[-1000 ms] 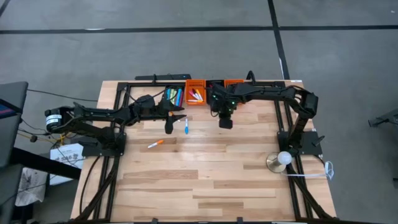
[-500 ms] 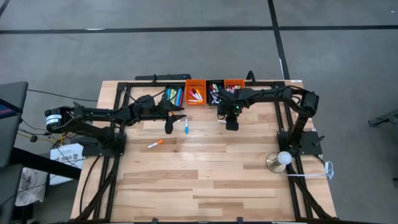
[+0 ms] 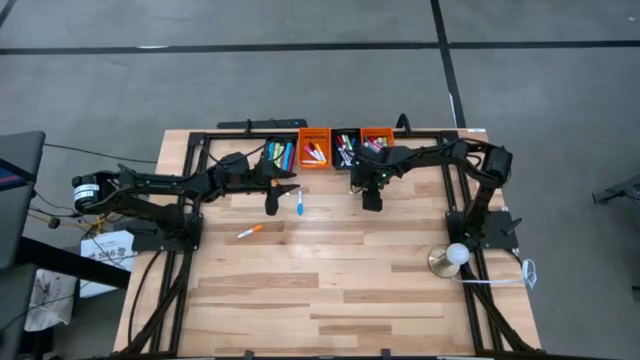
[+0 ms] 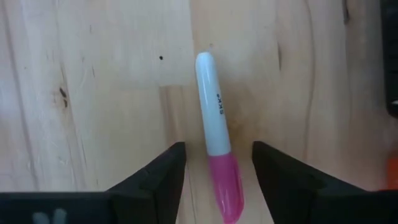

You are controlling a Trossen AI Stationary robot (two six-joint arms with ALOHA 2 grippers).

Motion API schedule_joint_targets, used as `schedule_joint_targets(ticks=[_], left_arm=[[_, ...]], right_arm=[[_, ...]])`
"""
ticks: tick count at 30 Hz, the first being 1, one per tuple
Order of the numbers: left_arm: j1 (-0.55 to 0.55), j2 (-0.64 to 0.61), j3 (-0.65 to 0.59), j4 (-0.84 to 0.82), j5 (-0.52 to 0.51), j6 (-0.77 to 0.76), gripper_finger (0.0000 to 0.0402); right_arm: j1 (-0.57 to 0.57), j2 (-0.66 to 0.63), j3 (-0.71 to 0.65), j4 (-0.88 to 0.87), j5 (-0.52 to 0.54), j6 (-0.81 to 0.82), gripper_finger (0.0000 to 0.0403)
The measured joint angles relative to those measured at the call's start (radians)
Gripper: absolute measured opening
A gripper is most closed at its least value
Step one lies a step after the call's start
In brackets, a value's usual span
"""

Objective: Pick & Place Markers
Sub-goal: Put the small pink highlighter pen into the left orange basket

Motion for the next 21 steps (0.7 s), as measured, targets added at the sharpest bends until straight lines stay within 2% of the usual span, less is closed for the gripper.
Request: schedule_joint_targets(ticks=[4,11,14,18,21], left_arm=[[0.000,0.000,0.000,0.000,0.000,0.000,0.0159],[0.000,0.000,0.000,0.000,0.000,0.000,0.0159],[0.000,0.000,0.000,0.000,0.000,0.000,0.0159],[0.000,0.000,0.000,0.000,0.000,0.000,0.0159],[0.000,0.000,0.000,0.000,0.000,0.000,0.0159]], right_arm=[[0.003,-0.003,-0.001,-0.002,-0.004,0.000,0.0143],[0.032,-0.001,0.018,-0.027,-0.003,-0.026,0.0024],[0.041,-0.002,0.049,-0.060,0.000,-0.026,0.0025],[0.059,-0.001,0.099,-0.087,-0.013,-0.025,0.0047],[0.072,-0.008,0.140,-0.100,-0.018,-0.026,0.0041]])
